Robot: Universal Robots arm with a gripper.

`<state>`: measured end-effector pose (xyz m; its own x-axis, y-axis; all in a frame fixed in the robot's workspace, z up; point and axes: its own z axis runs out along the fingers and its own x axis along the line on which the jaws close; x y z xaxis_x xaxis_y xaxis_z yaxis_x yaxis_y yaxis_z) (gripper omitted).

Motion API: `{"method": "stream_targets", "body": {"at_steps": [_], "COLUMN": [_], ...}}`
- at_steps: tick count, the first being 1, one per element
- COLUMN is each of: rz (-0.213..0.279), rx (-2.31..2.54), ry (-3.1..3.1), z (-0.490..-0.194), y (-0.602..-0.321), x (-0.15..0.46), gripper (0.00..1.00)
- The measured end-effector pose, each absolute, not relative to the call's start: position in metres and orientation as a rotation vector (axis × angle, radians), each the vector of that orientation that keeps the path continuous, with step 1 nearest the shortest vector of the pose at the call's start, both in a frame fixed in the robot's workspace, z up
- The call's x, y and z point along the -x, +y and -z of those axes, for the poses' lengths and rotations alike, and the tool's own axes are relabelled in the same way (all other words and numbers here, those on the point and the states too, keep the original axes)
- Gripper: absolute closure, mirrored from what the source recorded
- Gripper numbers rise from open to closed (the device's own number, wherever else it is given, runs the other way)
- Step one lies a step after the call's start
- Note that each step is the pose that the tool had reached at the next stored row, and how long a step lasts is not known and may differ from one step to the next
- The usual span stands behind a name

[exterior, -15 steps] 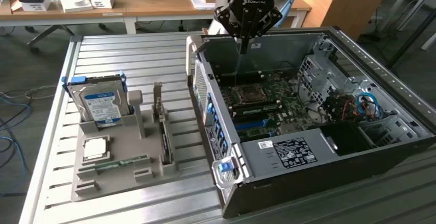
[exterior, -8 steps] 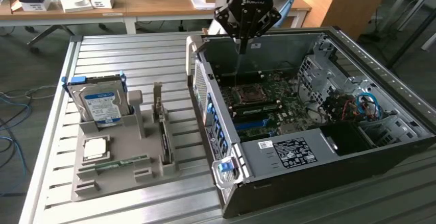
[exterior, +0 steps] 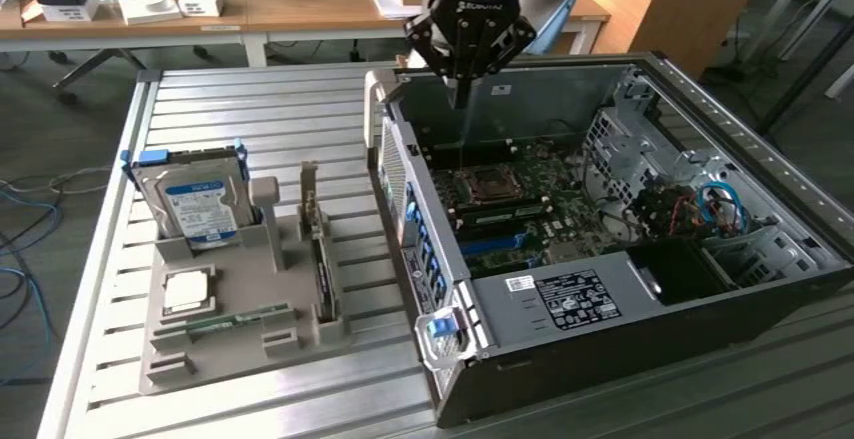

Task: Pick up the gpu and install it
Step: 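Reach for the gpu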

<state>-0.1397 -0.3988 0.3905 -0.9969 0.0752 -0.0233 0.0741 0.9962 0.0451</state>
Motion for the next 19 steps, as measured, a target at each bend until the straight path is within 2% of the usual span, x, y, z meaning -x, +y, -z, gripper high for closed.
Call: {"method": "stream_targets", "body": {"at_steps": [19], "rz": [-0.069], "rx": [-0.116], "ry": [3.114], "z": [-0.387], "y": [-0.398], "x": [0.188], "gripper": [0.89]}}
